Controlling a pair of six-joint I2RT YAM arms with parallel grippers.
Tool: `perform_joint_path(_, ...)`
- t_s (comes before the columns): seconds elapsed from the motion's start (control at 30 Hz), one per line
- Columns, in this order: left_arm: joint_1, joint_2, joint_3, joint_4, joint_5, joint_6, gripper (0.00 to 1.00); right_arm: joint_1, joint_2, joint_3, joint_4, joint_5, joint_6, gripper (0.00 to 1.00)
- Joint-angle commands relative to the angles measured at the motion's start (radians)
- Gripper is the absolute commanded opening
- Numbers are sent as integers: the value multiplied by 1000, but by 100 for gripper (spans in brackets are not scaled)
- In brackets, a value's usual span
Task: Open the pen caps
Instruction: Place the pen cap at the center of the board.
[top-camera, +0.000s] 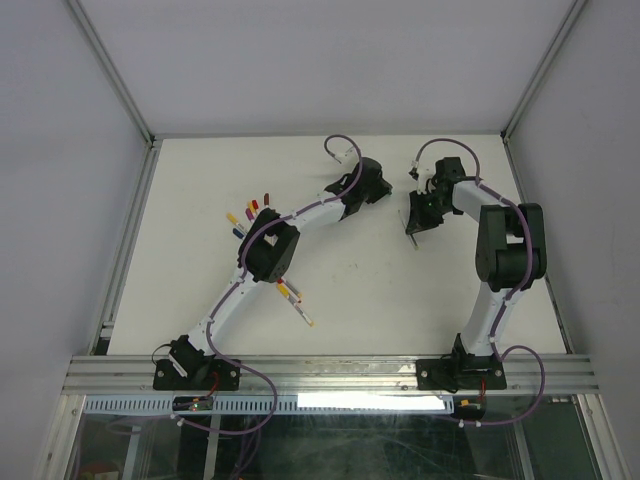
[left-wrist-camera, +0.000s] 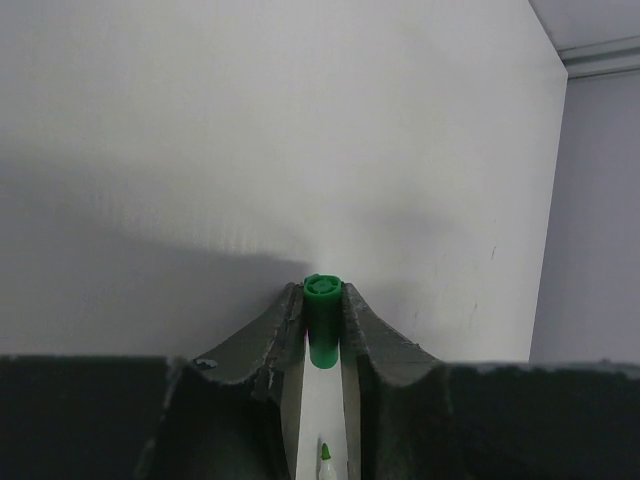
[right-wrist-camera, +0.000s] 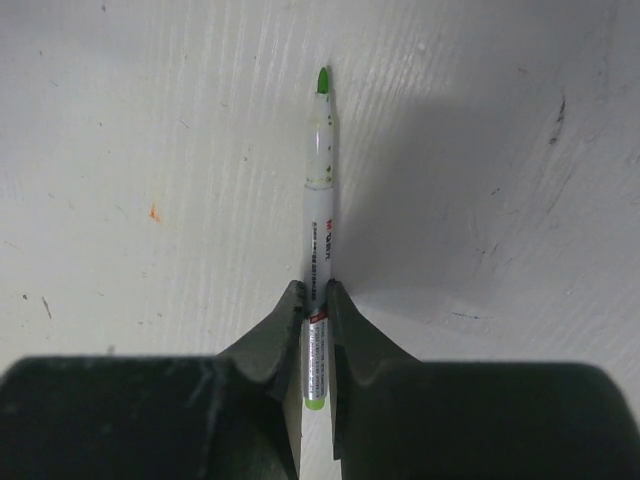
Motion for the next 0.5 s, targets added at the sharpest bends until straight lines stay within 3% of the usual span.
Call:
perform_joint_path(0.0,-13,-5,11,-96,-76,62,22,2,19,13,11,11,4,10)
perform_joint_path(0.47,-16,-37,-10,-127,-136,112,26,3,21,16,8,8,-3,12)
